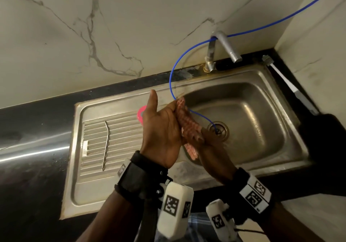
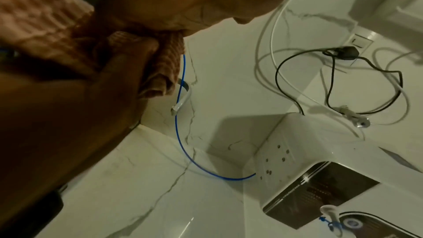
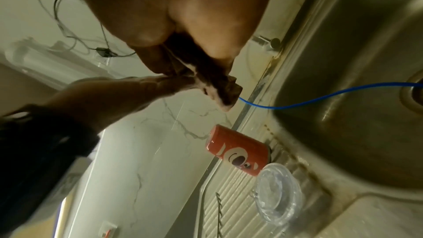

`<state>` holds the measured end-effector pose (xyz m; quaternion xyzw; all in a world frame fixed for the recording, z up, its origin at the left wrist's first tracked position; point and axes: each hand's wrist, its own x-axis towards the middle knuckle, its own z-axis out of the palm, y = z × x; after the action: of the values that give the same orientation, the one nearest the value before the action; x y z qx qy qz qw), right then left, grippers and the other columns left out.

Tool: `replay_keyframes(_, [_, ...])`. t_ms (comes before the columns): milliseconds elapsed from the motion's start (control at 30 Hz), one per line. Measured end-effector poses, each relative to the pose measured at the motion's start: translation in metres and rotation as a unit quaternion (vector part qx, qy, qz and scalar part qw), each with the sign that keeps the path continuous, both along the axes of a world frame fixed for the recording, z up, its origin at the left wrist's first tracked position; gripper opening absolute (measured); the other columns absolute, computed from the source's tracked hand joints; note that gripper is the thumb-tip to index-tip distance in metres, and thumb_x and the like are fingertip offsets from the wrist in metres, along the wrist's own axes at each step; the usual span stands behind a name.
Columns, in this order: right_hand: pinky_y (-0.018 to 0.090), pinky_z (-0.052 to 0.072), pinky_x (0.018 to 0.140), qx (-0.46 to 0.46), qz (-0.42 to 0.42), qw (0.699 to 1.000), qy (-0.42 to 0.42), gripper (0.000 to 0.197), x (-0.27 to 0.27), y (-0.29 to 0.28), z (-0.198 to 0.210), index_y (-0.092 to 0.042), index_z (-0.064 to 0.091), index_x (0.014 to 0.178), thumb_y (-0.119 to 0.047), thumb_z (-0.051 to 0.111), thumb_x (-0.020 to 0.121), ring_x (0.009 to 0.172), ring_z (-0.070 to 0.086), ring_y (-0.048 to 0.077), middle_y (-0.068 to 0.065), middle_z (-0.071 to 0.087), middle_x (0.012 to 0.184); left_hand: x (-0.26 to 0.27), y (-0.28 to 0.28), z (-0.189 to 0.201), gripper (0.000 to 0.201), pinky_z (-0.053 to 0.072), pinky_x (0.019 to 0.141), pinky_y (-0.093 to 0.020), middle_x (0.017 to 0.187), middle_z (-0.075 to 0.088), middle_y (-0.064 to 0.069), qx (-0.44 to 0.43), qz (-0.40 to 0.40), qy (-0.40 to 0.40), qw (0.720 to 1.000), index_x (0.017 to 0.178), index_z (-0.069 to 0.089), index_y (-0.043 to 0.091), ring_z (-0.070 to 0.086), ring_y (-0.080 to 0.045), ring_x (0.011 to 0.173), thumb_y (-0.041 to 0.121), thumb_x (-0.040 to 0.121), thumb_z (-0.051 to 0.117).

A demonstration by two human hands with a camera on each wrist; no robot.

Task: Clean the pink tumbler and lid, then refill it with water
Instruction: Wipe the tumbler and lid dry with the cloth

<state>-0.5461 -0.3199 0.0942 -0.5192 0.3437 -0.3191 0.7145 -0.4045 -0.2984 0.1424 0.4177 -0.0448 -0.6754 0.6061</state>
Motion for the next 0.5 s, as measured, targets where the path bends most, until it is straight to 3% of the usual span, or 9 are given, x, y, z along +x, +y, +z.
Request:
replay_keyframes(67, [0.028, 0.043, 0.115, -0.011, 0.038, 0.999, 0.006, 0.035, -0.009, 0.006, 0.001, -0.04, 0.073, 0.119, -0.021, 0.063, 0.092, 0.13, 0.06, 0.007, -0.022, 0.069, 0.129, 0.002, 0.002, 0.001, 0.093, 0.042, 0.103, -0.055, 0.123, 0.061, -0.014, 0.021, -0.007, -0.015, 1.0, 0.121, 0.079, 0.014, 0.055, -0.033, 0.112, 0.089, 0.093, 0.031])
replay_keyframes(100, [0.027, 0.044, 0.113, -0.008, 0.066, 0.998, 0.004, 0.035, -0.015, 0.007, 0.005, -0.047, 0.077, 0.11, -0.022, 0.064, 0.091, 0.128, 0.061, 0.005, -0.023, 0.071, 0.125, 0.0, 0.005, 0.002, 0.093, 0.046, 0.101, -0.056, 0.11, 0.07, -0.008, 0.038, -0.012, -0.025, 0.999, 0.108, 0.085, 0.018, 0.06, -0.031, 0.109, 0.088, 0.094, 0.026])
replay_keyframes(167, [0.021, 0.05, 0.102, 0.009, 0.108, 0.994, -0.019, 0.035, -0.026, 0.004, 0.015, -0.054, 0.079, 0.1, -0.021, 0.073, 0.09, 0.117, 0.066, 0.001, -0.024, 0.075, 0.113, 0.001, 0.011, 0.003, 0.092, 0.048, 0.1, -0.063, 0.105, 0.079, 0.0, 0.079, -0.019, -0.048, 0.996, 0.105, 0.085, 0.021, 0.065, -0.029, 0.115, 0.086, 0.095, 0.021])
replay_keyframes(200, [0.021, 0.053, 0.095, 0.026, 0.098, 0.994, -0.033, 0.028, -0.032, 0.0, 0.016, -0.051, 0.081, 0.097, -0.025, 0.076, 0.088, 0.11, 0.069, 0.004, -0.02, 0.077, 0.107, 0.003, 0.013, 0.001, 0.089, 0.045, 0.102, -0.063, 0.113, 0.079, 0.003, 0.096, -0.022, -0.064, 0.993, 0.114, 0.08, 0.02, 0.065, -0.025, 0.119, 0.085, 0.095, 0.022])
replay_keyframes(267, [0.037, 0.06, 0.09, 0.09, 0.006, 0.996, -0.025, 0.016, -0.042, -0.014, 0.014, -0.037, 0.084, 0.091, -0.024, 0.079, 0.083, 0.103, 0.074, 0.024, -0.004, 0.081, 0.1, 0.009, 0.016, -0.001, 0.085, 0.034, 0.107, -0.063, 0.133, 0.071, 0.007, 0.119, -0.017, -0.092, 0.988, 0.132, 0.067, 0.019, 0.06, -0.016, 0.129, 0.084, 0.096, 0.026])
replay_keyframes(333, [0.053, 0.062, 0.084, 0.207, -0.11, 0.971, -0.052, 0.018, -0.053, -0.032, 0.01, -0.022, 0.085, 0.088, -0.016, 0.068, 0.091, 0.094, 0.077, 0.032, 0.011, 0.08, 0.099, 0.016, 0.021, -0.001, 0.081, 0.029, 0.112, -0.065, 0.14, 0.07, 0.003, 0.132, -0.008, -0.115, 0.985, 0.144, 0.061, 0.017, 0.061, -0.017, 0.135, 0.077, 0.099, 0.03])
replay_keyframes(367, [0.056, 0.061, 0.084, 0.245, -0.14, 0.956, -0.075, 0.021, -0.057, -0.039, 0.009, -0.016, 0.083, 0.095, -0.014, 0.062, 0.095, 0.094, 0.077, 0.033, 0.016, 0.079, 0.105, 0.018, 0.023, 0.001, 0.078, 0.032, 0.113, -0.061, 0.139, 0.072, -0.001, 0.131, -0.014, -0.127, 0.983, 0.145, 0.062, 0.016, 0.062, -0.02, 0.135, 0.073, 0.101, 0.033])
replay_keyframes(433, [0.054, 0.059, 0.092, 0.271, -0.16, 0.943, -0.112, 0.026, -0.055, -0.049, 0.011, -0.01, 0.076, 0.114, -0.016, 0.06, 0.095, 0.105, 0.075, 0.034, 0.018, 0.075, 0.119, 0.012, 0.026, 0.007, 0.075, 0.041, 0.107, -0.051, 0.134, 0.074, -0.006, 0.116, -0.049, -0.141, 0.982, 0.139, 0.068, 0.013, 0.068, -0.025, 0.129, 0.07, 0.103, 0.035])
replay_keyframes(500, [0.047, 0.06, 0.091, 0.28, -0.128, 0.942, -0.135, 0.034, -0.044, -0.049, 0.013, -0.008, 0.071, 0.121, -0.021, 0.06, 0.092, 0.1, 0.076, 0.03, 0.015, 0.076, 0.115, -0.002, 0.024, 0.012, 0.075, 0.044, 0.099, -0.046, 0.129, 0.075, -0.012, 0.097, -0.098, -0.13, 0.982, 0.13, 0.074, 0.01, 0.072, -0.027, 0.121, 0.069, 0.104, 0.035])
